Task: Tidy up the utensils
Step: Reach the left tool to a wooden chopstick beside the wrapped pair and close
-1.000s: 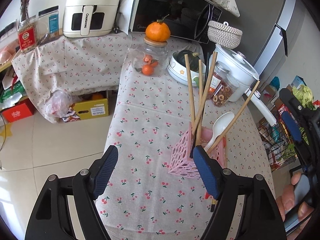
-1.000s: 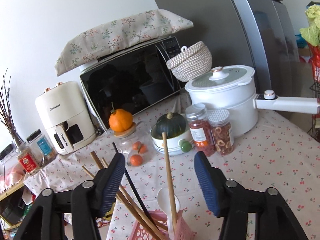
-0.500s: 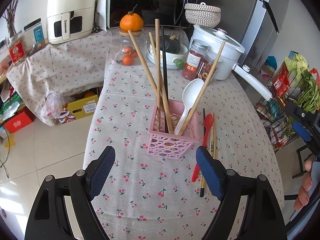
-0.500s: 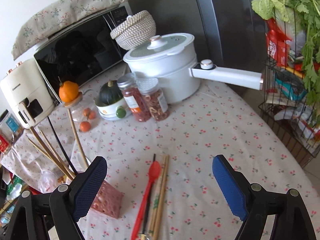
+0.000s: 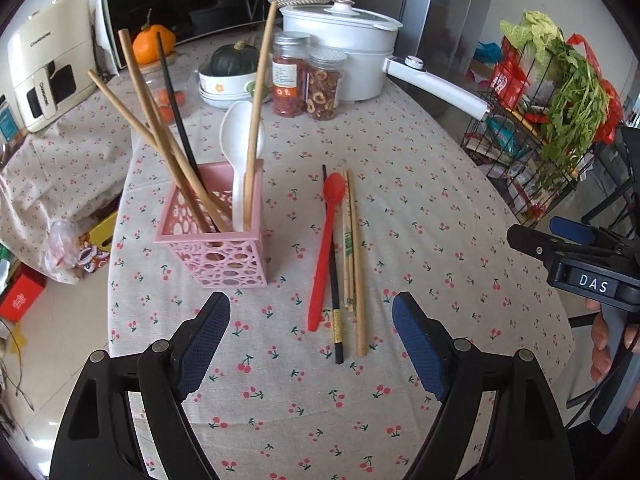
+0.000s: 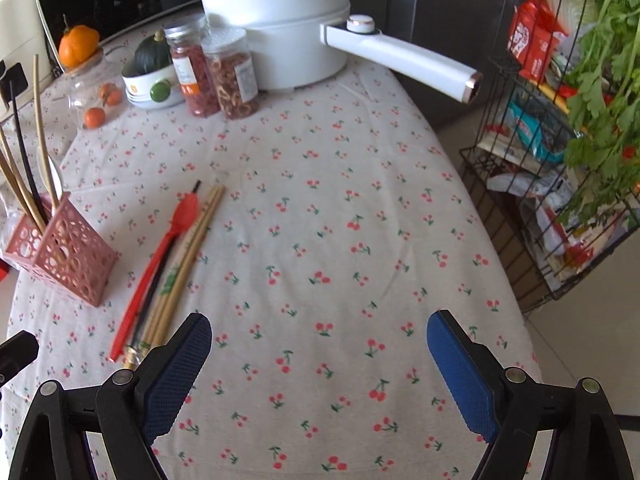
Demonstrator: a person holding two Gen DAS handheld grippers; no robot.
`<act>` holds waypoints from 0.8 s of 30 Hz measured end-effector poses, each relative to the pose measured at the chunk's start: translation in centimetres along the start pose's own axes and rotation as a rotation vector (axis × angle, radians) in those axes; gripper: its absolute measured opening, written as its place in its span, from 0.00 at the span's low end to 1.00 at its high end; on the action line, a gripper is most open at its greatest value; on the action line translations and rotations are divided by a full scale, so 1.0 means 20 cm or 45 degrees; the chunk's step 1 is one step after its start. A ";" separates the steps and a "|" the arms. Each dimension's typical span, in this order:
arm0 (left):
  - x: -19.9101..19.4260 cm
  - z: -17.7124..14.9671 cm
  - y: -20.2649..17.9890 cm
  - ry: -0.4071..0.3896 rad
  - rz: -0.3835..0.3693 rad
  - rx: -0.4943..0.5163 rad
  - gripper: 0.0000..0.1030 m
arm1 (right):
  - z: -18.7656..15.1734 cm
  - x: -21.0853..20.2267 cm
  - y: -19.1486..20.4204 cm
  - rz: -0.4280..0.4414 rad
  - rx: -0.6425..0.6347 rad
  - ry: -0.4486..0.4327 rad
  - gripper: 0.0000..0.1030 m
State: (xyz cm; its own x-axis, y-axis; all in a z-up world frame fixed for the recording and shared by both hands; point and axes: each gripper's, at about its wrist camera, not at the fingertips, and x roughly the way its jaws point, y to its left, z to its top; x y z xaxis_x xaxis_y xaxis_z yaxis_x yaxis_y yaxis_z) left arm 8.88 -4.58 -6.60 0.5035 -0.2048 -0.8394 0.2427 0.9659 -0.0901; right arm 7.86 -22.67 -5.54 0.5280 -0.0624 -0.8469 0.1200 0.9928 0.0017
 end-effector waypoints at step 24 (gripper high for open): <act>0.75 0.39 -0.27 0.259 0.019 -0.028 0.06 | 0.01 0.16 -0.30 0.060 0.114 0.110 0.89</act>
State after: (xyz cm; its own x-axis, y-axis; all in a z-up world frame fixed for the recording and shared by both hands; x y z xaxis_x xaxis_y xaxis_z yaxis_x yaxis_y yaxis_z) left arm 21.53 -14.05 -14.53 0.3287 -0.1568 -0.9313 0.2176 0.9722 -0.0868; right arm 9.05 -28.94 -8.16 0.4610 -0.0028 -0.8874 0.1730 0.9811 0.0868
